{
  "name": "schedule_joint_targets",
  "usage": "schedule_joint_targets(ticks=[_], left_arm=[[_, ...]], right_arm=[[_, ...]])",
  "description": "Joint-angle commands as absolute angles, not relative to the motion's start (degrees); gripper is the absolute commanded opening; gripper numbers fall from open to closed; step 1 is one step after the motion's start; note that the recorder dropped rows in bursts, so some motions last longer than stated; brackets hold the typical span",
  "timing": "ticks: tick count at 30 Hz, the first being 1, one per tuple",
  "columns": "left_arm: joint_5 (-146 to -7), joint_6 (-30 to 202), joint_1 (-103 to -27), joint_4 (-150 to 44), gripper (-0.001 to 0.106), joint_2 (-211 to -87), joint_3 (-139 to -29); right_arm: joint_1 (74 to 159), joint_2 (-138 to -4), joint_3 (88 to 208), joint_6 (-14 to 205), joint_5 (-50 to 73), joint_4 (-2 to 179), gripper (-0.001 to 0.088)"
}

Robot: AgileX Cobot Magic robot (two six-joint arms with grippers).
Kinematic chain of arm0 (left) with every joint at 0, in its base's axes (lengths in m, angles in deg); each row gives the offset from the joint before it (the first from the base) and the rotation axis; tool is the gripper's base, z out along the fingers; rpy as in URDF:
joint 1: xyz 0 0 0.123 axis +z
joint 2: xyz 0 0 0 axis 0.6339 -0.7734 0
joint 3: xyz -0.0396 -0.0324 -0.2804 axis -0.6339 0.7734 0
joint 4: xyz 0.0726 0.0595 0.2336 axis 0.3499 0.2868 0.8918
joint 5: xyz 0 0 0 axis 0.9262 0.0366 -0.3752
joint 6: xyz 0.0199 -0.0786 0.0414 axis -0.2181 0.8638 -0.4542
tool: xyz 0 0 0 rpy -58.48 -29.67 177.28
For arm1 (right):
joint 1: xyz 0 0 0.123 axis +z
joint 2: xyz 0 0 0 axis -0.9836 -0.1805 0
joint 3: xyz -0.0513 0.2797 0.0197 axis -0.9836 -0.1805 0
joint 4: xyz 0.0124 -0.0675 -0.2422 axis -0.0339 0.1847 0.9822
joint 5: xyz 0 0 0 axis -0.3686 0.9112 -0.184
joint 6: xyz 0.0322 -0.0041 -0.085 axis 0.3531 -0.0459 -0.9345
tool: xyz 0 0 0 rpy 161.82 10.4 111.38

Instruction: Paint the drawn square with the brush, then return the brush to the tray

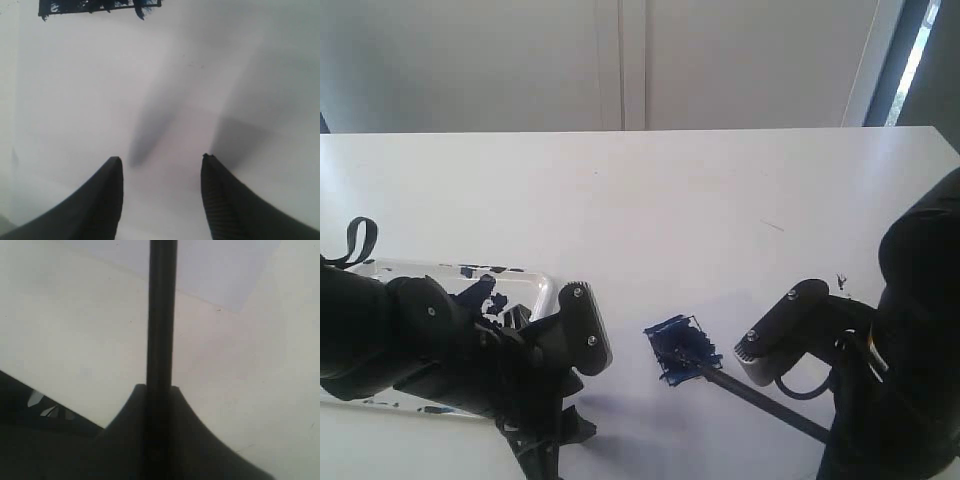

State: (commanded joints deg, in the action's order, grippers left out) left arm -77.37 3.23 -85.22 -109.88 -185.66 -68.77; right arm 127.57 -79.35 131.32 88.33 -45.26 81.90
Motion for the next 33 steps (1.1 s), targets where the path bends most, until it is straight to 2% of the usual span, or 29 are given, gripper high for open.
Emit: schedule_joint_targets(ticks=[11,33], left_arm=[[-77.37,3.23,-85.22,-109.88,0.054,-185.66,-68.77],[-77.37,3.23,-85.22,-109.88,0.054,-185.66,-68.77]], right_arm=[[127.57,-79.23,131.32,95.57,-44.32,89.84,0.0],[127.57,-79.23,131.32,97.26,-44.94,92.44,0.0]])
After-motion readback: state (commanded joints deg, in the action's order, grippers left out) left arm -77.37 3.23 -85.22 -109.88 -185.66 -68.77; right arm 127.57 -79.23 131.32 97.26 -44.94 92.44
